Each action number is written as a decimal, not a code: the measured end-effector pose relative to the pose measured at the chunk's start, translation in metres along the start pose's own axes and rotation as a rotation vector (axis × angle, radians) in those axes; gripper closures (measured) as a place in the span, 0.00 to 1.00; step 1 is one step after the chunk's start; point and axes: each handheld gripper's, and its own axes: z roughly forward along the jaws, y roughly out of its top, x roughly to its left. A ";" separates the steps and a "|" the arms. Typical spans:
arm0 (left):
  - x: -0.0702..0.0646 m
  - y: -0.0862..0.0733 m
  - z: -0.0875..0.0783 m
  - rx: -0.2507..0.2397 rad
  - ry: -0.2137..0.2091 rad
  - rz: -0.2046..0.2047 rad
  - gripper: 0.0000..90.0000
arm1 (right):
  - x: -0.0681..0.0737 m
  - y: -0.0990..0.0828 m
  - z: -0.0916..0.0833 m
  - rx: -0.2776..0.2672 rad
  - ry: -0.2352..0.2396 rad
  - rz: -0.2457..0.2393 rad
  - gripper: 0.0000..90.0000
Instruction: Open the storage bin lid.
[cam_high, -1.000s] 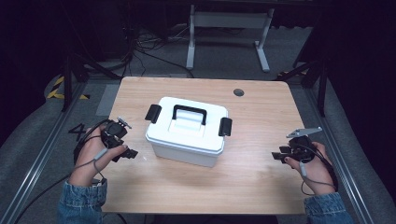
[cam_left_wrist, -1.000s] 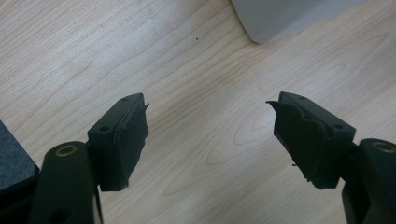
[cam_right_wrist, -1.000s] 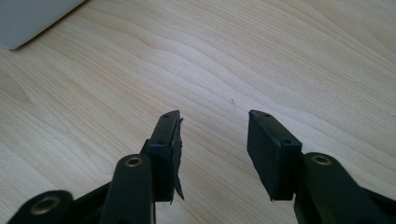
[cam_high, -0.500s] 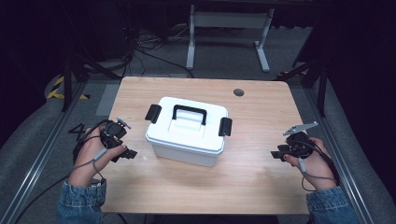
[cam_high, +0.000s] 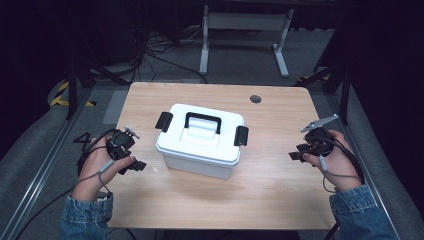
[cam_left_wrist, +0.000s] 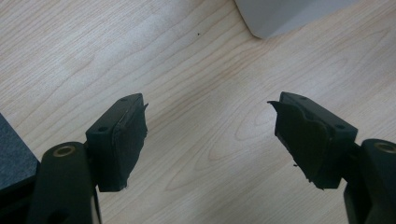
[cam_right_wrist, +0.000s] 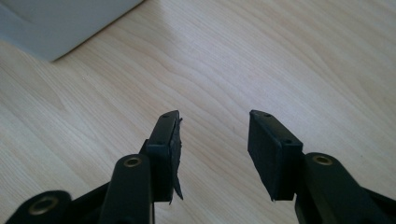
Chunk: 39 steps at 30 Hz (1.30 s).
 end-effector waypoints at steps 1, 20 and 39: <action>0.000 0.000 0.000 0.002 -0.004 -0.001 0.29 | 0.001 0.007 -0.003 -0.002 0.003 -0.012 0.59; -0.002 0.002 0.002 0.005 -0.015 -0.007 0.29 | 0.026 0.081 -0.014 0.005 0.045 -0.128 0.58; -0.001 0.000 0.002 0.009 -0.018 -0.013 0.29 | 0.050 0.136 -0.016 -0.003 0.089 -0.204 0.57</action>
